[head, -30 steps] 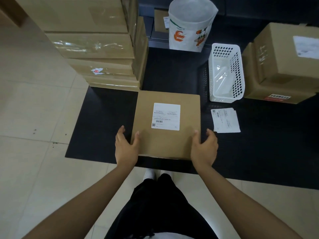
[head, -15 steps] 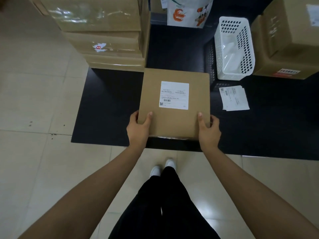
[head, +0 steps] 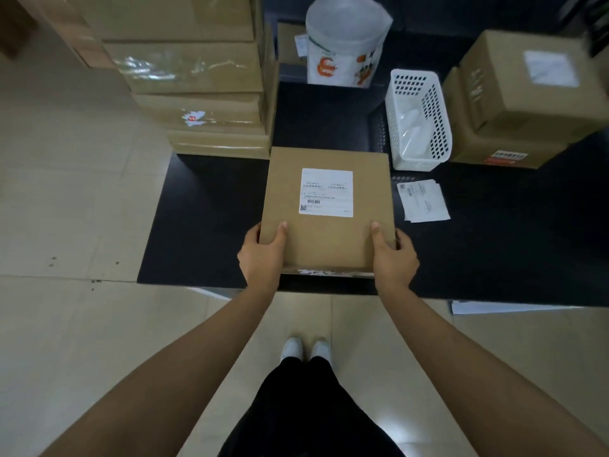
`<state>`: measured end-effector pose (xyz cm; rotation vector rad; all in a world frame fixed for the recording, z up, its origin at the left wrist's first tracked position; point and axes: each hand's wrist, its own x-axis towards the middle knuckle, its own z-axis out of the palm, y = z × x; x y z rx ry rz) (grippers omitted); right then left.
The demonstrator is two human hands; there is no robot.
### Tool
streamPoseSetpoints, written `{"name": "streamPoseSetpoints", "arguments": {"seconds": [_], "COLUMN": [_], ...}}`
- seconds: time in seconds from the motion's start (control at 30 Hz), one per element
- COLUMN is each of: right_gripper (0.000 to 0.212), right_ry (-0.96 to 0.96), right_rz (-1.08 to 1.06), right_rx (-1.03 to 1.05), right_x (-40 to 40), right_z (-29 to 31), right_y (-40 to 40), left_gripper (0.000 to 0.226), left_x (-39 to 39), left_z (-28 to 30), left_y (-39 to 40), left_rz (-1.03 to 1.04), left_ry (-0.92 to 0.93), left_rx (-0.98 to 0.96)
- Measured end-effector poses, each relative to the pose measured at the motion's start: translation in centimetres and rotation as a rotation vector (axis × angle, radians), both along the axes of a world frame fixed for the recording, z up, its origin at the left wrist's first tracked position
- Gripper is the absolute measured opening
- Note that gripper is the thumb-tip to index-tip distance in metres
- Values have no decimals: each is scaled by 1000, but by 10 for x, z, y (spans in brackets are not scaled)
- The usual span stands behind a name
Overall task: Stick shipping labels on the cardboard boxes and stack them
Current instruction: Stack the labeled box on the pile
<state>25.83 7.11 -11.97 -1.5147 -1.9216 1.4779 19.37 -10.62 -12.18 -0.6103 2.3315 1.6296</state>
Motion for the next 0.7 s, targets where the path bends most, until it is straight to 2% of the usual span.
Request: {"name": "streamPoseSetpoints", "arguments": {"seconds": [0.23,0.4,0.7], "right_gripper": [48,53,49], "right_ry": [73,76,72], "right_rz": [-35,-49,-55], "right_rx": [31,72,74], "right_x": [16,42,119], "right_z": [51,72,79], "right_y": [31,70,189], "left_gripper": [60,57,54], "left_x": [1,22,94], "left_z": [45,68,91], "left_y": [34,74,195], "left_rz": [-63,-88,-168], "left_ry": [68,102,173], "left_rx": [13,-1,-112]}}
